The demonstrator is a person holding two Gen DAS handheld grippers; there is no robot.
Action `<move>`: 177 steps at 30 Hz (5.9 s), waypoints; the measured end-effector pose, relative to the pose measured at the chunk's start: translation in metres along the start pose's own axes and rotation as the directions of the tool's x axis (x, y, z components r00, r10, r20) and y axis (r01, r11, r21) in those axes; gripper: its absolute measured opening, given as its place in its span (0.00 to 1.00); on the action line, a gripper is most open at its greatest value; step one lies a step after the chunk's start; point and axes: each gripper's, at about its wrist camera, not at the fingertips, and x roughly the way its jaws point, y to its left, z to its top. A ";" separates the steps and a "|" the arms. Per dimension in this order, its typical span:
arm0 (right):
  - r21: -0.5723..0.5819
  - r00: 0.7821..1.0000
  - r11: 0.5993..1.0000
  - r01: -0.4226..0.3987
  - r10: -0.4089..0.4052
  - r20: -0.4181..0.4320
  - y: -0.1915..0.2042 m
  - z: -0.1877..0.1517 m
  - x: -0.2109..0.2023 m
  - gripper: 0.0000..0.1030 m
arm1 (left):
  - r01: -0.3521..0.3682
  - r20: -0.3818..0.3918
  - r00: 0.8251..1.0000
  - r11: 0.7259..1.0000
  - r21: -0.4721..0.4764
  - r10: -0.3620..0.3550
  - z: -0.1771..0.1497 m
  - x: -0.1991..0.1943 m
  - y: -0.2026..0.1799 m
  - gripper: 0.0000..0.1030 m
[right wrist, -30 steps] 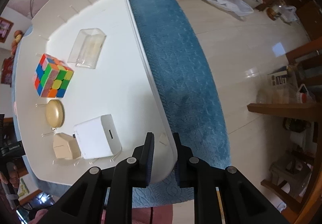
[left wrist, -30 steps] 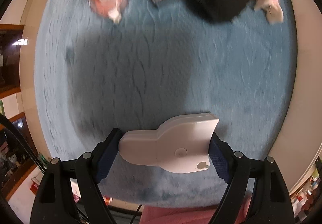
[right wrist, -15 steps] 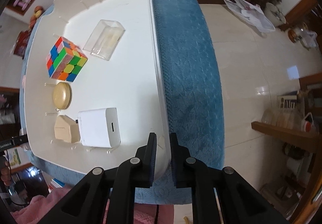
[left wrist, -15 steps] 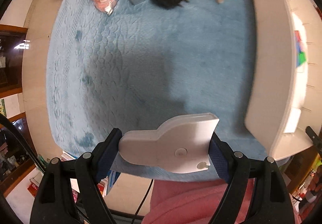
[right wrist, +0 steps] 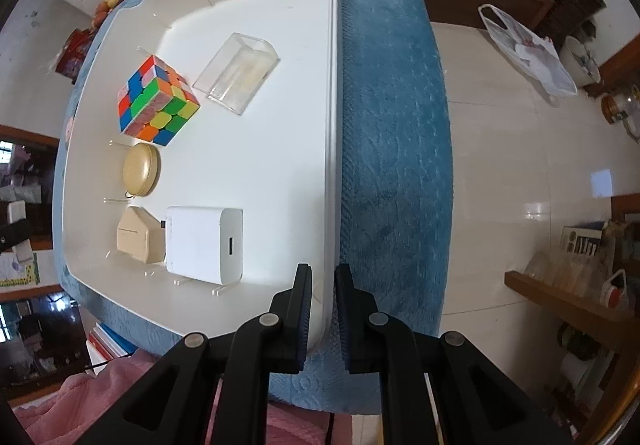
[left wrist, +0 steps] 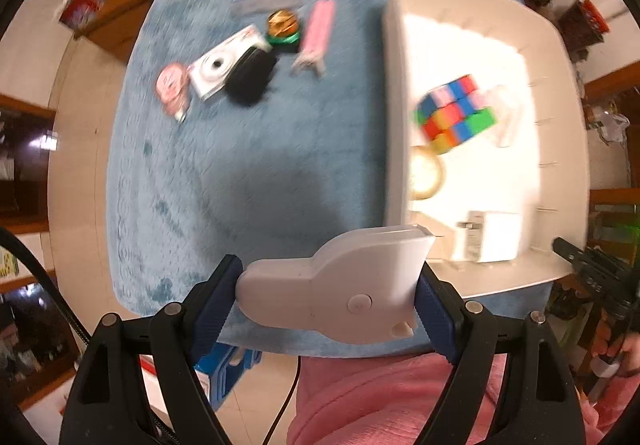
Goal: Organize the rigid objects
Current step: 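Carry the lint remover into the white tray and open the left gripper, then move the left tool back to the pink tape roller, then close the left gripper on the pink tape roller, then carry the pink tape roller into the tray and release it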
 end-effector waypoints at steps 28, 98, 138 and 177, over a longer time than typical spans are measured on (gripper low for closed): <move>-0.036 0.997 0.997 -0.067 0.068 0.023 -0.014 0.007 0.002 0.10 | 0.011 -0.017 1.000 0.990 0.141 -0.009 0.020 -0.008 -0.114 0.83; 0.451 0.977 0.867 0.211 -0.176 -0.120 0.004 0.022 0.000 0.14 | 0.032 -0.031 0.999 0.999 -0.023 -0.033 0.142 0.087 0.187 0.85; 0.371 0.964 0.890 0.265 -0.232 -0.134 0.013 0.024 0.003 0.15 | -0.034 -0.024 0.999 0.990 -0.139 0.031 0.121 0.133 0.193 0.51; -0.011 0.993 0.996 0.089 -0.090 -0.070 0.014 0.008 0.000 0.05 | -0.011 0.227 0.974 1.000 -0.009 0.013 0.042 -0.022 -0.007 0.51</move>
